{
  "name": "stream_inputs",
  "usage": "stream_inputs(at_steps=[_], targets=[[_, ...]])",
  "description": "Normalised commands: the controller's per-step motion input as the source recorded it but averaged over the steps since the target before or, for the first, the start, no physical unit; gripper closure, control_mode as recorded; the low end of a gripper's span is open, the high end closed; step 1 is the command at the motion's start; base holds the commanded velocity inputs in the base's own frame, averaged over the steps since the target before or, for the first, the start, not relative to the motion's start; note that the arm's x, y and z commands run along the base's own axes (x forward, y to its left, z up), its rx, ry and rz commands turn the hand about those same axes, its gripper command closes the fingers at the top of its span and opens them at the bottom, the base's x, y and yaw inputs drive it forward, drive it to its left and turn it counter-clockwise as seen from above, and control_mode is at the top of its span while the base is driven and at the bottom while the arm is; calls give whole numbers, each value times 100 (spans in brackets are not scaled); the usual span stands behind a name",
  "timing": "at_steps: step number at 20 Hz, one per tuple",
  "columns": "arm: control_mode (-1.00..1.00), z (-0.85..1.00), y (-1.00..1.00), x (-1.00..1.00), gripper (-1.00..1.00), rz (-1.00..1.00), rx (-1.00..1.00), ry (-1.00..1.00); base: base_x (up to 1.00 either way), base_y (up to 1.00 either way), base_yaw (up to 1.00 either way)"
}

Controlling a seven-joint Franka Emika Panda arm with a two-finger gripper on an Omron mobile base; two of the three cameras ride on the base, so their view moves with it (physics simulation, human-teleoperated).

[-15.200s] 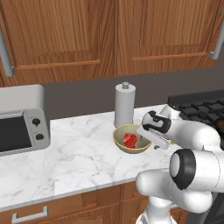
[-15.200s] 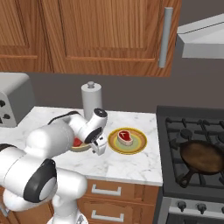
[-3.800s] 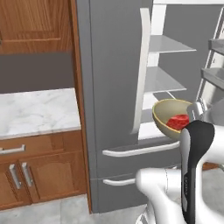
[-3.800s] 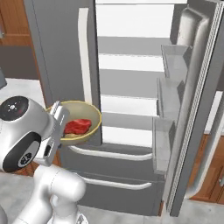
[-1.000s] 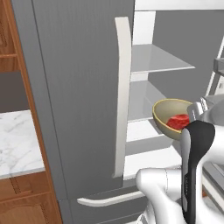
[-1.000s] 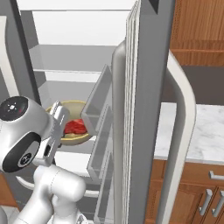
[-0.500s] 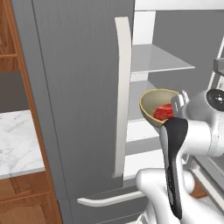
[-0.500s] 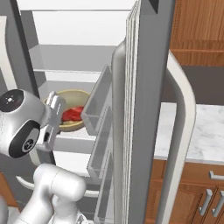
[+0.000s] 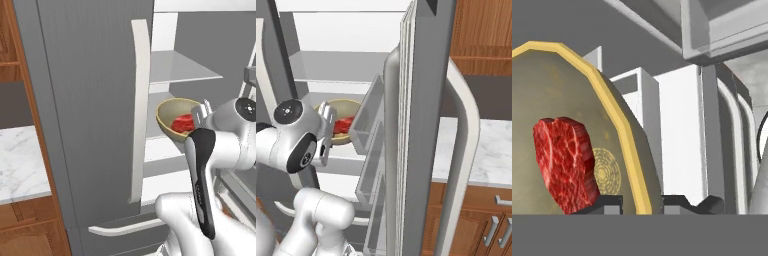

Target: Place one of the steaks on the plate and the other in the bowl. Then place the bowl in the fridge.

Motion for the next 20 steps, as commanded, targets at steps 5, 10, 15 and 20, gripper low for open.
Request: stream_inputs(at_steps=[5, 10, 15, 20], targets=[[-100, -3, 0, 76, 100, 2, 0, -1, 0, 0, 0], [-100, -1, -4, 57, 100, 3, 0, 0, 0, 0, 0], [-100, -8, -12, 45, 100, 6, 0, 0, 0, 0, 0], [-100, -30, -1, 38, 100, 5, 0, 0, 0, 0, 0]])
